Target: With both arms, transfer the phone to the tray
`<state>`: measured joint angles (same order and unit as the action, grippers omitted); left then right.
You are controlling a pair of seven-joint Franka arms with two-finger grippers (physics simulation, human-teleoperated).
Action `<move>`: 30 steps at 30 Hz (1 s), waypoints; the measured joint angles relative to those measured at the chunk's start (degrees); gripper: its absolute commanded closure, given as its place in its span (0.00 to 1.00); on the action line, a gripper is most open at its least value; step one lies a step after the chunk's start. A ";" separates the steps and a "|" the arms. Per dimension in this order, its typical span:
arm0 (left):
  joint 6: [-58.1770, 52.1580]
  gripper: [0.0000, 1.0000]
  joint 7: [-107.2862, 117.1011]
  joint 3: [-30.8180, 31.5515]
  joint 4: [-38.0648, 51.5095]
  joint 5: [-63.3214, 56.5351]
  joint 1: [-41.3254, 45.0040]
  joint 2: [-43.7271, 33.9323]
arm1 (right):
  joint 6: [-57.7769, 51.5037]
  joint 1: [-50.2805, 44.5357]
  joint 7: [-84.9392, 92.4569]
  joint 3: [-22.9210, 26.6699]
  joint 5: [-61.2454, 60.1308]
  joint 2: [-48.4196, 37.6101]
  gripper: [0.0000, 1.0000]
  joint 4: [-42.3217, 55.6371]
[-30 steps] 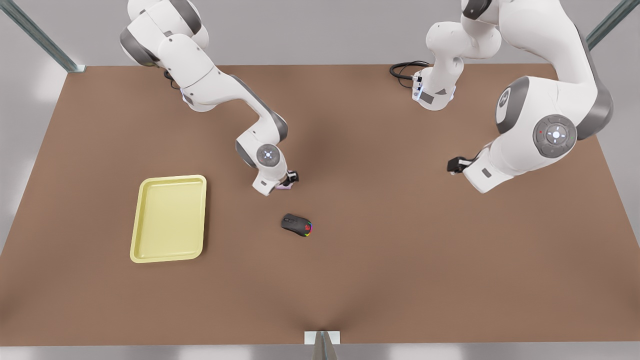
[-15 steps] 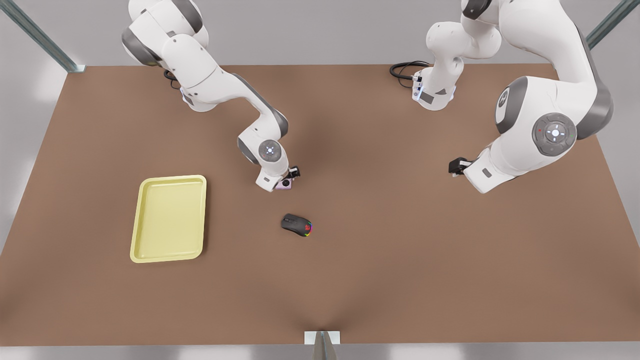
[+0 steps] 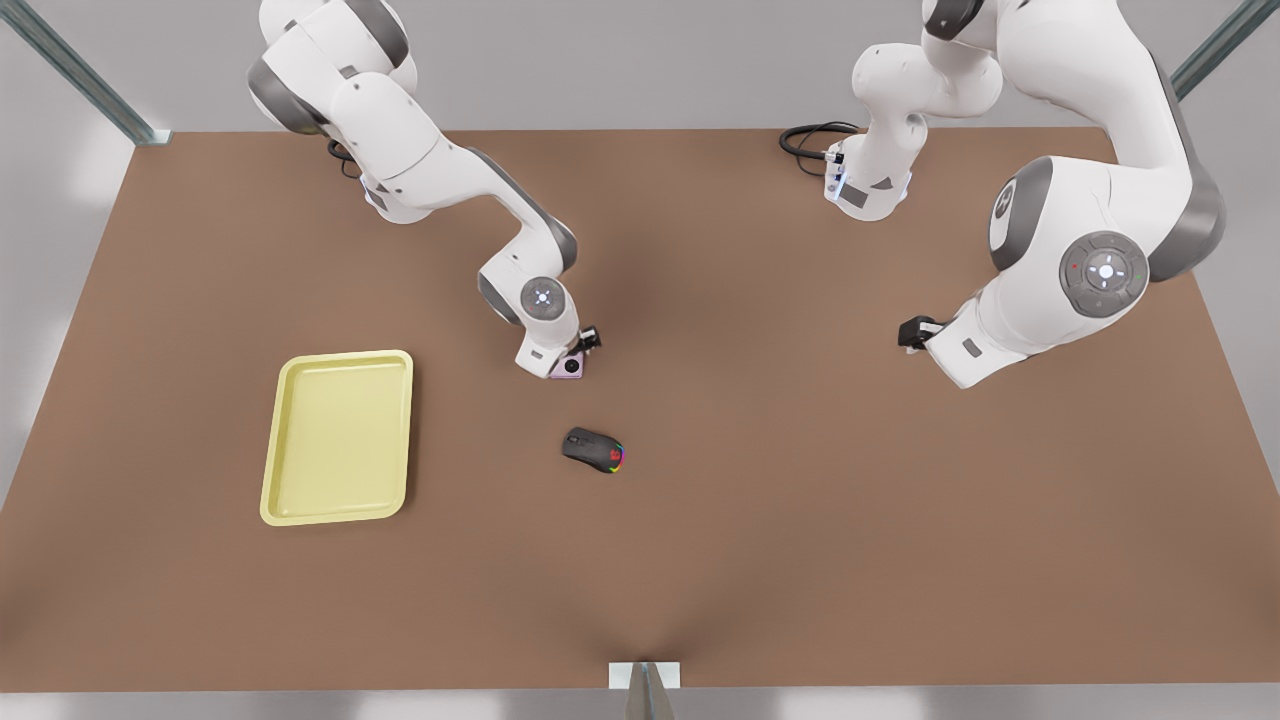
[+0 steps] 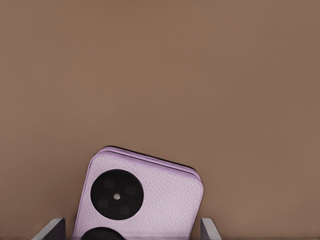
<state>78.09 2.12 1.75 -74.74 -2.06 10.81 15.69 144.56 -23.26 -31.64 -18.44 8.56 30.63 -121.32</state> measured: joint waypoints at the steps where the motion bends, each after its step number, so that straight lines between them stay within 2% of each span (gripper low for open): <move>1: -0.02 0.00 -0.02 0.00 -0.01 0.00 0.00 0.01 | 0.20 -0.01 0.03 -0.01 -0.01 0.18 0.00 -0.08; 6: -0.08 0.00 -0.12 0.00 -0.06 -0.01 0.00 0.02 | 0.79 -0.47 -0.06 -0.01 -0.03 0.41 0.00 0.15; 7: -0.08 0.00 -0.13 0.00 -0.07 -0.02 0.00 0.02 | 0.87 -0.50 -0.10 0.00 -0.04 0.43 0.06 0.20; 8: -0.09 0.00 -0.15 0.00 -0.08 -0.02 0.00 0.03 | 0.94 -0.48 -0.15 0.03 -0.04 0.43 0.08 0.26; 13: -0.13 0.00 -0.22 0.00 -0.02 -0.02 0.00 0.02 | 1.53 -0.38 -0.33 0.15 -0.04 0.89 0.08 0.33; 17: -0.13 0.00 -0.26 0.00 -0.03 -0.02 0.00 0.02 | 1.97 -0.37 -0.25 0.31 -0.22 0.82 0.22 0.42; 25: -0.17 0.00 -0.32 0.00 -0.08 -0.02 0.00 0.11 | -0.29 0.29 0.33 0.44 -0.33 -2.46 0.23 3.39; 30: -0.21 0.00 -0.35 0.00 -0.09 -0.02 0.00 0.19 | -3.80 12.02 3.01 0.67 -0.29 -8.97 0.22 3.44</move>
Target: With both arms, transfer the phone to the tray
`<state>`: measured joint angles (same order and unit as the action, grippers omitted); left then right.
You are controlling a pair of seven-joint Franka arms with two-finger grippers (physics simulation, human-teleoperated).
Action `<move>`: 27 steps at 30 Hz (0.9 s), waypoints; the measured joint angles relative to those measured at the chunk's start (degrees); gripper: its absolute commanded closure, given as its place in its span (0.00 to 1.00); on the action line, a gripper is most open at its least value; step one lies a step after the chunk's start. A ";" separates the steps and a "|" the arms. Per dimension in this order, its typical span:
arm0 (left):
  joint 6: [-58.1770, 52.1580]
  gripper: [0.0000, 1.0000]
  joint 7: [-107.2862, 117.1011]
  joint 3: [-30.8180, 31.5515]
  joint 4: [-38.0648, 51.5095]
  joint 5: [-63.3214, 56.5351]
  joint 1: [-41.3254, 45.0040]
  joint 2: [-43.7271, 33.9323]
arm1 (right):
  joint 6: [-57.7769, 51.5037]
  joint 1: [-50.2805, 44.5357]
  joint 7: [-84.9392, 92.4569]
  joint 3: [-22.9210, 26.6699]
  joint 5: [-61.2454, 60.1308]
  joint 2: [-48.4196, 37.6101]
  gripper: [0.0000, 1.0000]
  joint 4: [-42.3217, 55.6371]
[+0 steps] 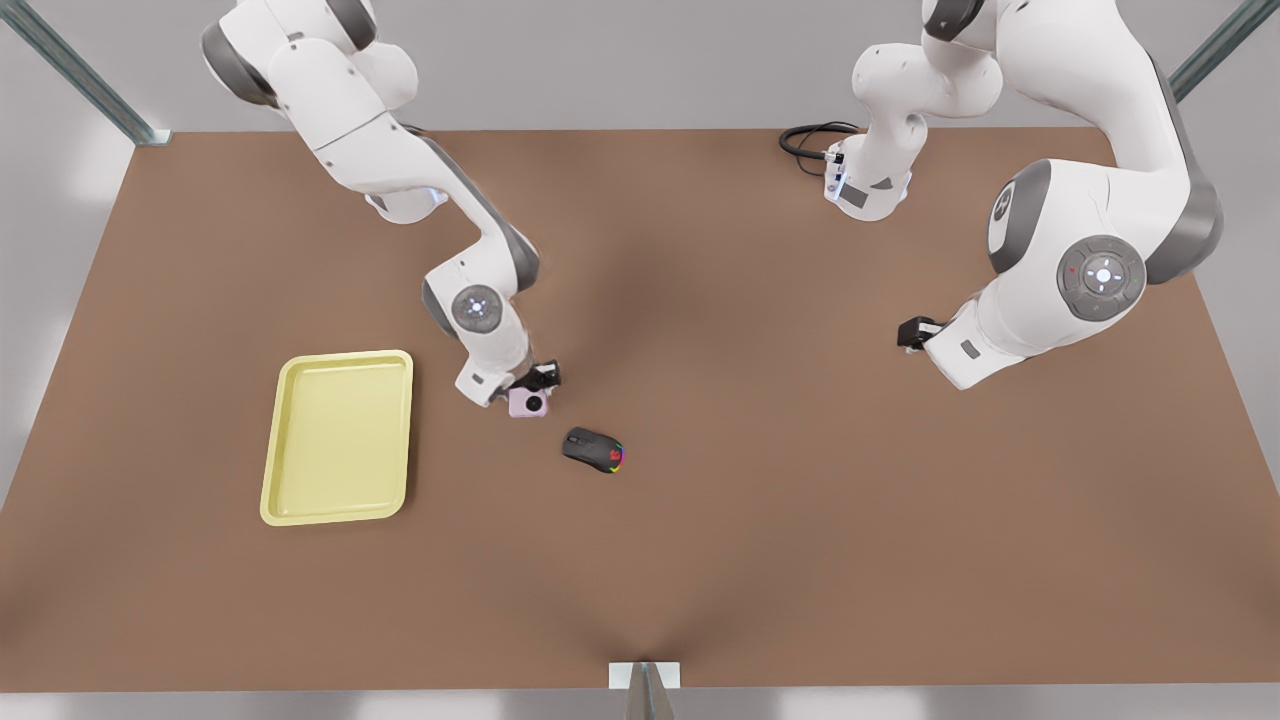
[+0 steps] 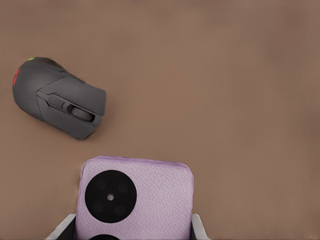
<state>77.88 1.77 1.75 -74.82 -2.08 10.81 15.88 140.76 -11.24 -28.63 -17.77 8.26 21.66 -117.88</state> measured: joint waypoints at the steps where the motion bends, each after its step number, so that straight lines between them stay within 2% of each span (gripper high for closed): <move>1: -0.01 0.00 0.00 0.00 0.00 0.00 0.00 0.01 | -0.58 3.47 1.09 0.01 -0.01 -1.04 0.22 -0.44; 8: -0.10 0.00 -0.03 0.00 0.00 0.00 0.00 0.00 | -2.48 27.42 13.54 -0.07 -0.29 -4.24 0.20 -4.75; 9: -0.11 0.00 -0.03 0.00 0.00 0.00 0.00 0.00 | -2.47 29.08 15.59 -0.02 -0.29 -3.39 0.16 -4.96; 10: -0.12 0.00 -0.04 0.00 0.00 0.00 0.00 0.01 | -2.43 30.34 17.52 0.01 -0.24 -2.26 0.00 -4.99; 11: -0.12 0.00 -0.04 0.00 0.00 0.00 0.00 0.02 | -2.39 30.89 19.33 0.03 -0.20 -1.52 0.00 -4.97; 15: -0.26 0.00 -0.03 -0.09 0.43 -0.49 0.02 0.14 | -2.94 30.96 25.57 0.02 -0.07 -0.37 0.00 -2.21; 17: -1.21 0.00 -0.01 0.01 0.60 -2.36 -0.03 -0.02 | -6.78 28.98 27.98 -0.29 0.01 -0.25 0.00 8.20; 20: -2.83 0.00 -0.02 0.35 0.90 -3.49 -0.08 -0.15 | -19.32 21.27 29.32 -0.55 1.33 -1.19 0.00 29.55; 21: -2.46 0.00 -0.02 0.68 -0.72 -3.60 -0.11 -1.71 | -23.41 19.02 29.15 -0.65 1.77 -3.17 0.00 31.42; 23: -1.24 0.00 0.00 0.78 -4.98 -3.16 0.04 -4.65 | -29.59 17.36 28.09 -3.16 2.20 -7.50 0.00 28.76; 27: -1.74 0.00 0.01 0.43 -4.27 -2.23 -0.13 -4.13 | -37.58 16.98 25.68 -5.18 0.50 -9.95 0.00 26.95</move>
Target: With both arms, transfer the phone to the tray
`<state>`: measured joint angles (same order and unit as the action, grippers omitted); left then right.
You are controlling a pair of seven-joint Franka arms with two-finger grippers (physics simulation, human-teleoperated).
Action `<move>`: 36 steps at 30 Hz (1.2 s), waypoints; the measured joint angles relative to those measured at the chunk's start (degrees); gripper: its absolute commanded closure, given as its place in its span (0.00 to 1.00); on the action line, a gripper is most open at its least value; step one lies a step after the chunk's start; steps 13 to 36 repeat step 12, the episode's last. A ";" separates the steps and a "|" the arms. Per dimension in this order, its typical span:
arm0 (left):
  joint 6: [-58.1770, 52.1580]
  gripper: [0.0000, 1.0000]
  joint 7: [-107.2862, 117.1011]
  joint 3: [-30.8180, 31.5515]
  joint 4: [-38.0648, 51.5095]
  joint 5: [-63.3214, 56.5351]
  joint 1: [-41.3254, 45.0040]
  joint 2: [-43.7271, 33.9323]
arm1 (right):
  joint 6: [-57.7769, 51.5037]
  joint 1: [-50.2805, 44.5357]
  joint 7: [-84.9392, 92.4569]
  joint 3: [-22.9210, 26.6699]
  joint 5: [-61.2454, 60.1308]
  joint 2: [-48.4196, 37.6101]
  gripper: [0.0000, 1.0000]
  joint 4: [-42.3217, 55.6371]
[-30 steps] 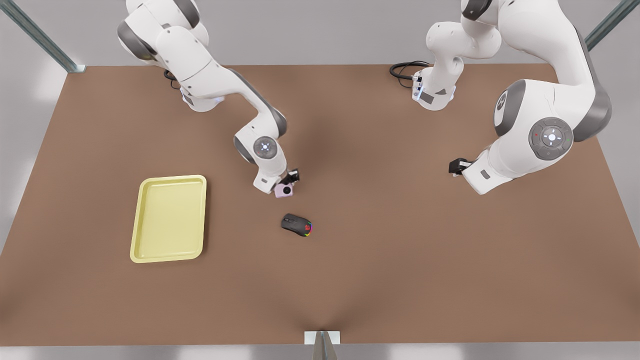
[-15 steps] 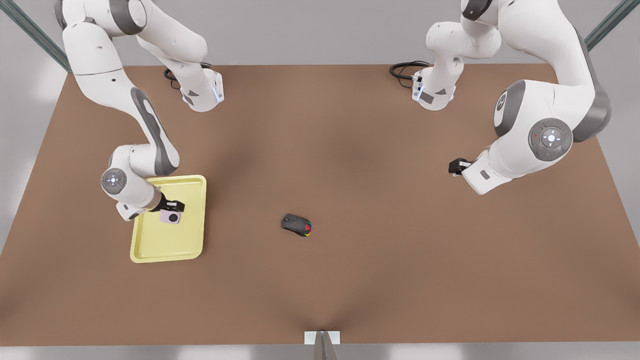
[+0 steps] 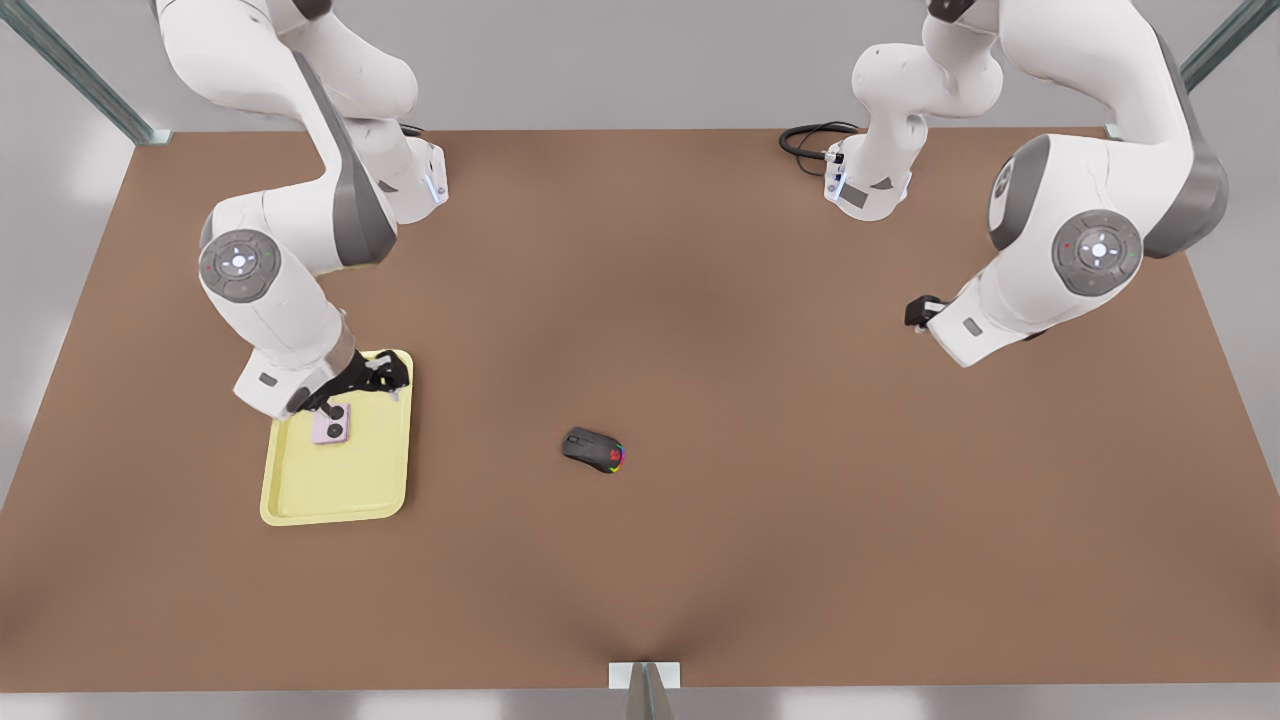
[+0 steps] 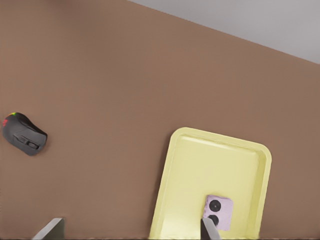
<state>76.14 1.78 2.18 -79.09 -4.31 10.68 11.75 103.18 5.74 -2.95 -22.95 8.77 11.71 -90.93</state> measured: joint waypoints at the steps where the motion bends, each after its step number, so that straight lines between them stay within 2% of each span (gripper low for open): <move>1: -0.19 0.00 0.00 -0.04 0.03 0.16 -0.01 0.05 | -1.40 0.95 -0.55 0.09 -0.96 -0.31 0.00 -0.24; 8: -1.55 0.00 0.01 0.01 0.05 0.65 0.04 0.01 | -5.23 7.35 -0.85 0.78 -3.79 -3.82 0.00 -4.63; 10: -1.80 0.00 0.02 0.01 0.08 0.67 0.04 0.01 | -5.38 -2.69 -0.17 13.04 -4.23 -5.47 0.00 -5.83; 12: -1.99 0.00 0.03 -0.05 0.06 0.66 0.04 0.01 | -5.46 -6.86 0.39 18.19 -4.56 -5.58 0.00 -5.65; 36: -1.99 0.00 0.03 -0.05 0.06 0.66 0.04 0.01 | -5.46 -6.86 0.39 18.19 -4.56 -5.58 0.00 -5.65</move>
